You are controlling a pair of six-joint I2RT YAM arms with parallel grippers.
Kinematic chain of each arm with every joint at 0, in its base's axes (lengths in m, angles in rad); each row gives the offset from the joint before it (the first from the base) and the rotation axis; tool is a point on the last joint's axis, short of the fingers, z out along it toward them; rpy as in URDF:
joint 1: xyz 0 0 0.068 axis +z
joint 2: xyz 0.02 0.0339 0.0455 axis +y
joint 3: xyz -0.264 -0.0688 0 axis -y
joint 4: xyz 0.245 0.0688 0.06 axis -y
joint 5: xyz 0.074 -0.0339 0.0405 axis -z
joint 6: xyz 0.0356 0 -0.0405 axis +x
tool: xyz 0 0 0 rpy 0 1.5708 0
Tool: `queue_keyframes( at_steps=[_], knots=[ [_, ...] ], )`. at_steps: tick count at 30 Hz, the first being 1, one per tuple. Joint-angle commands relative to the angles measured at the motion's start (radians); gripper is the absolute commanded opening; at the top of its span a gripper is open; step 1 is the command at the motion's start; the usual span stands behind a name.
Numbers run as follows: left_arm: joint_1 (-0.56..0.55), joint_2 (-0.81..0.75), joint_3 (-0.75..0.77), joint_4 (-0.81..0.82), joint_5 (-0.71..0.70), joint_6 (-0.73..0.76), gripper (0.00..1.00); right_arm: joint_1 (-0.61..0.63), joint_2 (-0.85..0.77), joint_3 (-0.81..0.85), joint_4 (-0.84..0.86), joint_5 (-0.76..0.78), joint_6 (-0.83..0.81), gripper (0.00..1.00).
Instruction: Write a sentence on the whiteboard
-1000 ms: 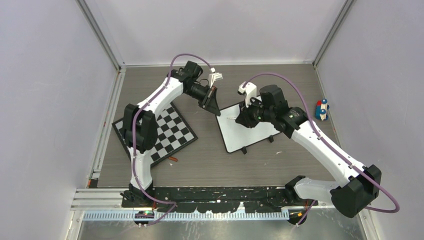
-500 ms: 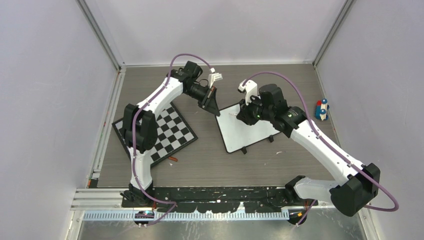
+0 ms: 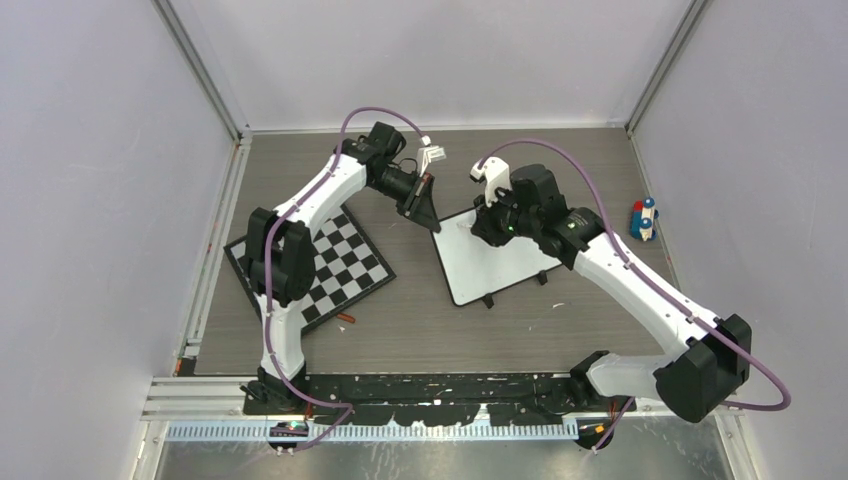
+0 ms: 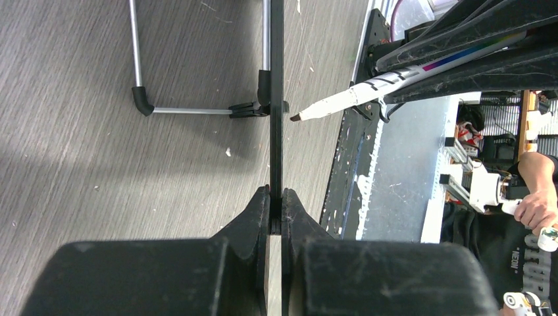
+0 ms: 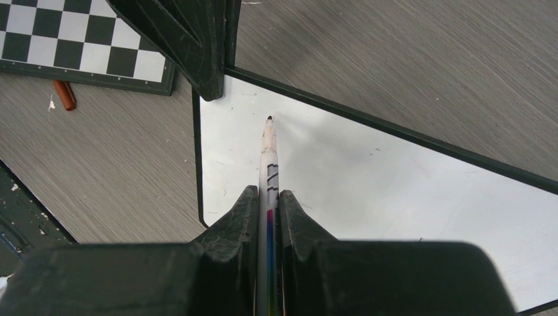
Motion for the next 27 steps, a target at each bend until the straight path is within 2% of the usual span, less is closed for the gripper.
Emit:
queue_keyframes(
  at_steps=[1, 27],
  knots=[
    [-0.016, 0.002, 0.022, -0.051, -0.015, 0.015, 0.0, 0.012, 0.014, 0.057, 0.045, 0.031, -0.004, 0.0],
    [-0.017, 0.01, 0.042, -0.061, -0.014, 0.025, 0.0, 0.053, 0.067, 0.064, 0.044, 0.029, -0.023, 0.0]
  ],
)
